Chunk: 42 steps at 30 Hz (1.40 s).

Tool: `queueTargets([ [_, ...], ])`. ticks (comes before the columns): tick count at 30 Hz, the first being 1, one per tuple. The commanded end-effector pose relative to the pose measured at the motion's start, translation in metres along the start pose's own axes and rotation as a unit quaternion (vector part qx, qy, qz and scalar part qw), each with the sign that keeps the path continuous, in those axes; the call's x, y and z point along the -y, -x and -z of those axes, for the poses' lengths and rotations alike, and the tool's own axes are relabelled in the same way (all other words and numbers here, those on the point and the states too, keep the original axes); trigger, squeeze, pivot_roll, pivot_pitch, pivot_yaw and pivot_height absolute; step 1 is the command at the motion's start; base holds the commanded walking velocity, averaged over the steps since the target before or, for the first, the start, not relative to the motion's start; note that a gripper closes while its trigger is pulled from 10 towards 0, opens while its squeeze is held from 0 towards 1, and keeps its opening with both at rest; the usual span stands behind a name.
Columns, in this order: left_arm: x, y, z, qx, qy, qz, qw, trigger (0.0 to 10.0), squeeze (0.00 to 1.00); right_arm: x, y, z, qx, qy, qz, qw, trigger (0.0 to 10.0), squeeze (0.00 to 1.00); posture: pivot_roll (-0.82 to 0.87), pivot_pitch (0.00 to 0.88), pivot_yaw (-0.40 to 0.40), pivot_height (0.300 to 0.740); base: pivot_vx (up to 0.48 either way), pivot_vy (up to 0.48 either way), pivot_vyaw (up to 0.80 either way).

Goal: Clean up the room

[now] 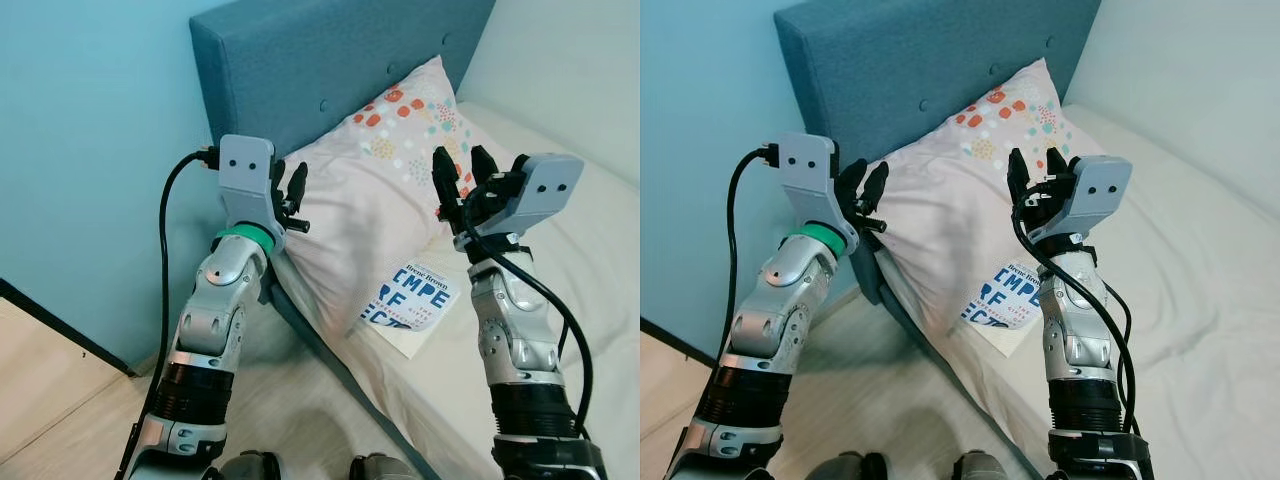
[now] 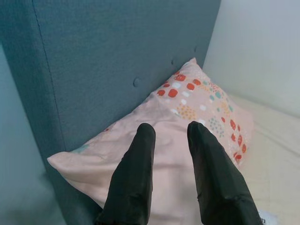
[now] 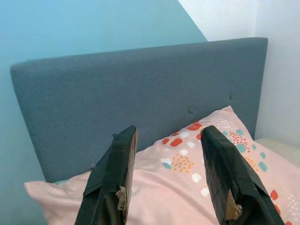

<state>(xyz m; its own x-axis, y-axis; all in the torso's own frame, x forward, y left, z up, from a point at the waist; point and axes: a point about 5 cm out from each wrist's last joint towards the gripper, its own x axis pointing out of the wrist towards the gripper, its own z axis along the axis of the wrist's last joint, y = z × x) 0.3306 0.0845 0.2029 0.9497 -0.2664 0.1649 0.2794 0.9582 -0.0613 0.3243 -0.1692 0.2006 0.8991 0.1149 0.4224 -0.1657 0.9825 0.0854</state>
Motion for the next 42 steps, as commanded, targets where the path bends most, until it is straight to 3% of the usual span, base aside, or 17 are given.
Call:
queueTargets([
  [1, 0.0006, 0.0024, 0.0054, -0.007, 0.003, 0.0, 1.0, 10.0, 0.0, 0.0025, 0.0022, 0.0042, -0.005, -0.004, 0.011, 1.0, 10.0, 0.0, -0.07, 0.004, 0.022, 0.74, 0.0, 0.0, 0.0],
  [10, 0.0006, 0.0025, 0.0046, -0.004, 0.003, 0.0, 1.0, 10.0, 0.0, 0.0019, 0.0021, 0.0052, -0.007, -0.005, 0.013, 1.0, 10.0, 0.0, -0.07, 0.006, 0.025, 0.74, 0.0, 0.0, 0.0],
  [42, -0.0004, 0.0027, 0.0049, -0.006, 0.003, 0.001, 1.0, 10.0, 0.0, 0.002, 0.0037, 0.0118, -0.022, -0.004, 0.017, 1.0, 10.0, 0.0, -0.06, 0.003, 0.03, 0.74, -0.291, 0.0, 0.0],
])
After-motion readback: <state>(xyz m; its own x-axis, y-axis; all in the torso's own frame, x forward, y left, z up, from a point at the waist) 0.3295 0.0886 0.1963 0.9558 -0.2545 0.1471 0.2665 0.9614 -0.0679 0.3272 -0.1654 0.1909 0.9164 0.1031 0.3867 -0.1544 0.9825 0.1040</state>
